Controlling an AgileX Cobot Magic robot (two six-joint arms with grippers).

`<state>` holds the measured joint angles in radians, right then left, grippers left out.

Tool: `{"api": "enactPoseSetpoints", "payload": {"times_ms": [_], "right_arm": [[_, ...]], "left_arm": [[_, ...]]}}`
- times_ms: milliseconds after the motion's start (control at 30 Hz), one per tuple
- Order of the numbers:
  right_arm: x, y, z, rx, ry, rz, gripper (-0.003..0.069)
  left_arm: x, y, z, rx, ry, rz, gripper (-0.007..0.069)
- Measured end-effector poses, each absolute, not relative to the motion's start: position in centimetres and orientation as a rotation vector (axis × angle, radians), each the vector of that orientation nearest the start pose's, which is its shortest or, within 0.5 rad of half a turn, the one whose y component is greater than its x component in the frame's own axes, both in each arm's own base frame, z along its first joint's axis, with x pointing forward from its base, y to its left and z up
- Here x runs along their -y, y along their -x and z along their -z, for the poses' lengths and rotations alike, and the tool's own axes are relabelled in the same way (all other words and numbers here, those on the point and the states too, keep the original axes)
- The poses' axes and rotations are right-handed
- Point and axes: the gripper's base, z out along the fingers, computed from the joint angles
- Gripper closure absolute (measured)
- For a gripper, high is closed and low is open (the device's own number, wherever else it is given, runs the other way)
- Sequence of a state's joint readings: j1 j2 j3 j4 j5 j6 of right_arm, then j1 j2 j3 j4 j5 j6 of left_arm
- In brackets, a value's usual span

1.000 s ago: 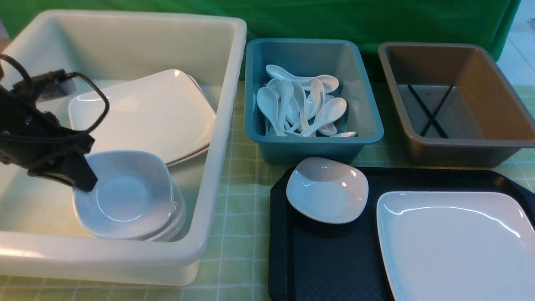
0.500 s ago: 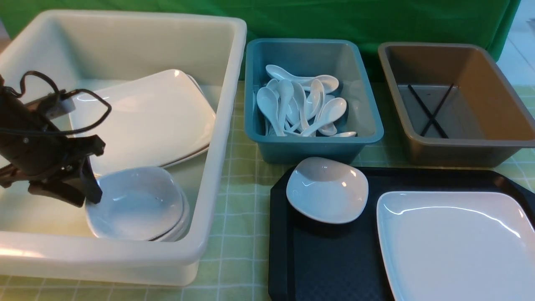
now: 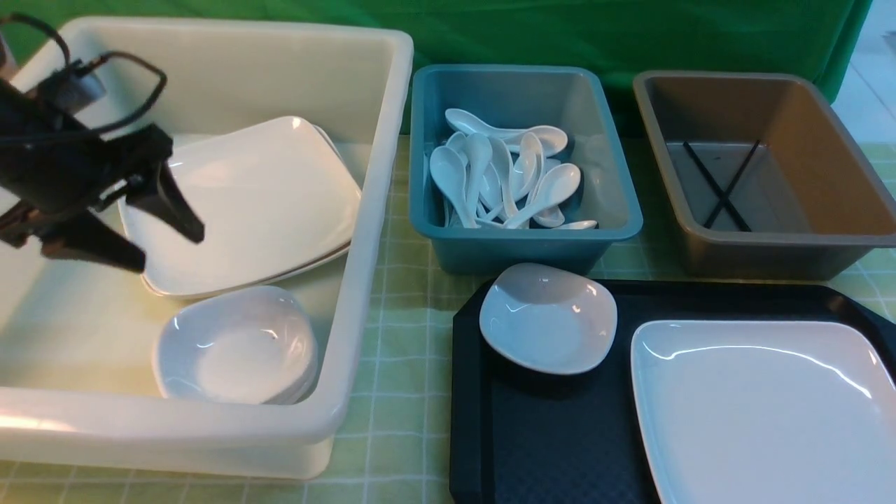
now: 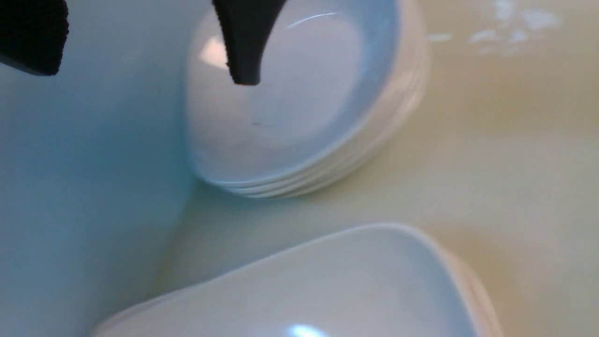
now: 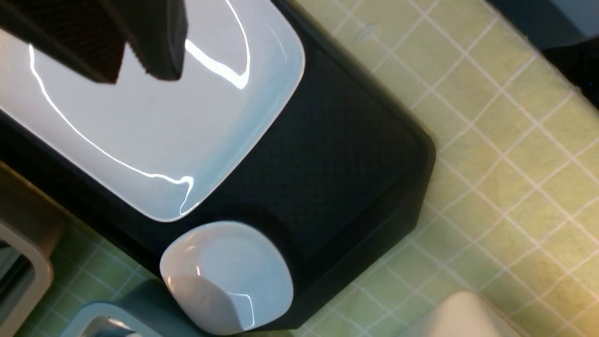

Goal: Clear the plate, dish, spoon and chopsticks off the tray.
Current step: Use the left arm to grab a small plate from the dinner plate

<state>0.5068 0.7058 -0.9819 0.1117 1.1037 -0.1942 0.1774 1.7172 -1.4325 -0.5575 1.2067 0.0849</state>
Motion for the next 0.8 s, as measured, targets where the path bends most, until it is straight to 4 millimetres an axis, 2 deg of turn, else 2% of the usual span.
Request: {"api": "enactPoseSetpoints", "payload": {"times_ms": [33,100,200,300,333,400,567,600,667,800], "right_arm": [[-5.8,-8.6,-38.4,-2.184,0.791,-0.299,0.0536],[-5.8,-8.6,-38.4,-2.184,0.791,-0.299,0.0534],[-5.8,-8.6,-38.4,-2.185,0.79,-0.3,0.053],[-5.8,-8.6,-38.4,-2.185,0.79,-0.3,0.0524],[-5.8,-8.6,-38.4,-2.185,0.79,-0.3,0.0524],[-5.8,-8.6,-38.4,-2.185,0.79,-0.3,0.0521],[-5.8,-8.6,-38.4,-2.185,0.79,-0.3,0.0515],[-5.8,-8.6,-38.4,-2.185,0.79,-0.3,0.0514],[-5.8,-8.6,-38.4,-2.187,0.791,-0.299,0.0514],[-5.8,-8.6,-38.4,-2.189,0.797,-0.297,0.0509]], "left_arm": [[-1.2,-34.9,-29.5,-2.78,0.331,0.769,0.0203],[1.6,-34.8,-30.4,-2.755,0.221,0.854,0.0298],[4.9,-34.5,-30.6,-2.775,0.078,0.886,0.0424],[10.0,-33.4,-30.7,-2.808,-0.144,0.911,0.0564],[10.3,-33.3,-30.7,-2.809,-0.157,0.913,0.0578],[13.6,-32.3,-31.4,-2.802,-0.32,0.916,0.0624],[19.8,-29.9,-32.6,-2.796,-0.561,0.845,0.0634],[20.0,-29.8,-32.5,-2.797,-0.569,0.825,0.0634],[22.8,-29.1,-31.8,-2.837,-0.609,0.713,0.0628],[25.8,-29.4,-30.0,-2.893,-0.609,0.604,0.0592]]}}
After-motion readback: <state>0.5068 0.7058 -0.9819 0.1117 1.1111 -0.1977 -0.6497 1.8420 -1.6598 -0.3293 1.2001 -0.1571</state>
